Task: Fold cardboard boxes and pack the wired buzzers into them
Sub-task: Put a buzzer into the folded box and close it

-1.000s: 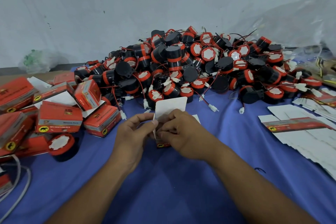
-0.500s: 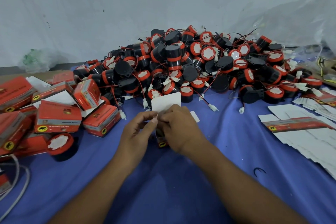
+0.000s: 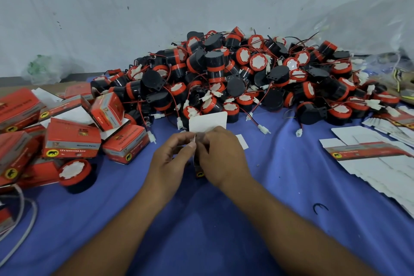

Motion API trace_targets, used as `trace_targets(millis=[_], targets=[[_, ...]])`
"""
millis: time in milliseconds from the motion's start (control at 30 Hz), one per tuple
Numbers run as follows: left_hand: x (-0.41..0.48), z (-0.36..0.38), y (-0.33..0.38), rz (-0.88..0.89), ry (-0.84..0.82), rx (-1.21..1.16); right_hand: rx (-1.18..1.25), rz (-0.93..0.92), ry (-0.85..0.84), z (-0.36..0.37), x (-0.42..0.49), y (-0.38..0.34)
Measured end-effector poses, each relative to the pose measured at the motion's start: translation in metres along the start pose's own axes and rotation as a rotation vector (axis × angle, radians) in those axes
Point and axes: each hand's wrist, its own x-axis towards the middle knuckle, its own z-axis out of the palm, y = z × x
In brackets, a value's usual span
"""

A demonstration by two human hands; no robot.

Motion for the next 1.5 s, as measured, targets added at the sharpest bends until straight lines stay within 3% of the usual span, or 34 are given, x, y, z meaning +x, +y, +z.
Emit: trace_targets(millis=[200, 433, 767, 867, 933, 1033, 1100, 1167, 1233, 1333, 1500], targets=[[0.0, 0.0, 0.001, -0.008, 0.006, 0.024, 0.046, -0.012, 0.086, 0.006, 0.002, 0.001], [0.001, 0.001, -0.001, -0.053, 0.045, 0.01, -0.122, -0.18, -0.135, -0.002, 0.006, 0.012], [0.002, 0.004, 0.005, -0.024, 0.01, 0.098, -0.232, -0.108, -0.268, -0.009, 0.009, 0.006], [0.005, 0.007, 0.005, -0.061, -0.025, 0.115, -0.109, -0.209, -0.321, -0.021, 0.009, 0.02], [0.007, 0.008, 0.004, -0.088, -0.039, 0.108, 0.034, -0.206, -0.198, -0.029, 0.008, 0.033], [0.009, 0.012, 0.001, -0.126, -0.04, 0.111, 0.098, -0.077, 0.078, -0.041, 0.015, 0.049], [0.01, 0.015, 0.0, -0.167, -0.029, 0.07, 0.144, 0.098, 0.145, -0.046, 0.021, 0.062], [0.01, 0.015, 0.0, -0.186, -0.008, 0.043, 0.338, 0.328, 0.105, -0.047, 0.023, 0.069], [0.009, 0.014, -0.001, -0.175, 0.025, 0.062, 0.568, 0.402, 0.021, -0.045, 0.021, 0.069], [0.008, 0.012, -0.003, -0.151, 0.053, 0.116, 0.68, 0.256, -0.062, -0.038, 0.017, 0.063], [0.013, 0.007, -0.008, -0.107, 0.002, -0.004, 0.512, 0.153, -0.117, -0.018, 0.012, 0.064]])
